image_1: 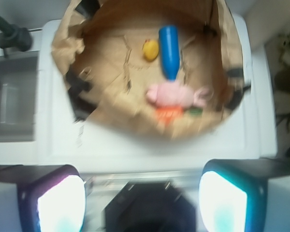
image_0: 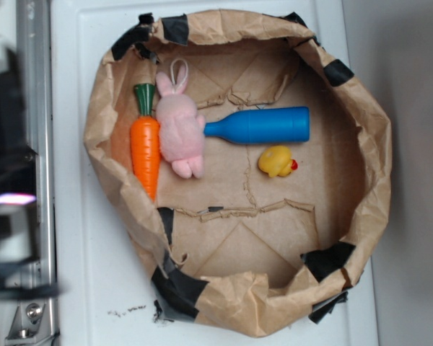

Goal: Grab the yellow duck.

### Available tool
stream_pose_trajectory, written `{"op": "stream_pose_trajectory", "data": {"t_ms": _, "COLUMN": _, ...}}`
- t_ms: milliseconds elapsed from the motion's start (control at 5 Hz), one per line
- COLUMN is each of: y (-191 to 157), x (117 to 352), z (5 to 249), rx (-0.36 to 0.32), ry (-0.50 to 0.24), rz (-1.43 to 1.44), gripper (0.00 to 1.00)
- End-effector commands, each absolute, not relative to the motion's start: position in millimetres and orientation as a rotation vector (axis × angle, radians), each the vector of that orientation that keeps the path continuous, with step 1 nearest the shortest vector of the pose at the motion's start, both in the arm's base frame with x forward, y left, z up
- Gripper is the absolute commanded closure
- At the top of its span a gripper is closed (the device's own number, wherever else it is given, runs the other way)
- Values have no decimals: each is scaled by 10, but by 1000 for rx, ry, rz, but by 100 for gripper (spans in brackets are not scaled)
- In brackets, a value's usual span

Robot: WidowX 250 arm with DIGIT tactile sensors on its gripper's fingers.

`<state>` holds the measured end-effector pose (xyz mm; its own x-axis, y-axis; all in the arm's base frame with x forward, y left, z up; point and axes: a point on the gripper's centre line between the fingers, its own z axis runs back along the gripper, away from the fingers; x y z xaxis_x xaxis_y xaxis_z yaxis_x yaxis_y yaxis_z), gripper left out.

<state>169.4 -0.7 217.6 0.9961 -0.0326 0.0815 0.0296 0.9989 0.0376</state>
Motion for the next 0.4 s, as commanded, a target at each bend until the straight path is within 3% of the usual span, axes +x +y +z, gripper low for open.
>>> {"op": "stream_pose_trajectory", "data": {"t_ms": 0, "y": 64, "x": 2346, "z": 1919, "rx": 124, "ry": -203, "rz": -348, "gripper": 0}}
{"op": "stream_pose_trajectory", "data": {"t_ms": 200, "y": 82, "x": 2439, "z": 1825, "rx": 82, "ry": -214, "rz": -484, "gripper": 0}}
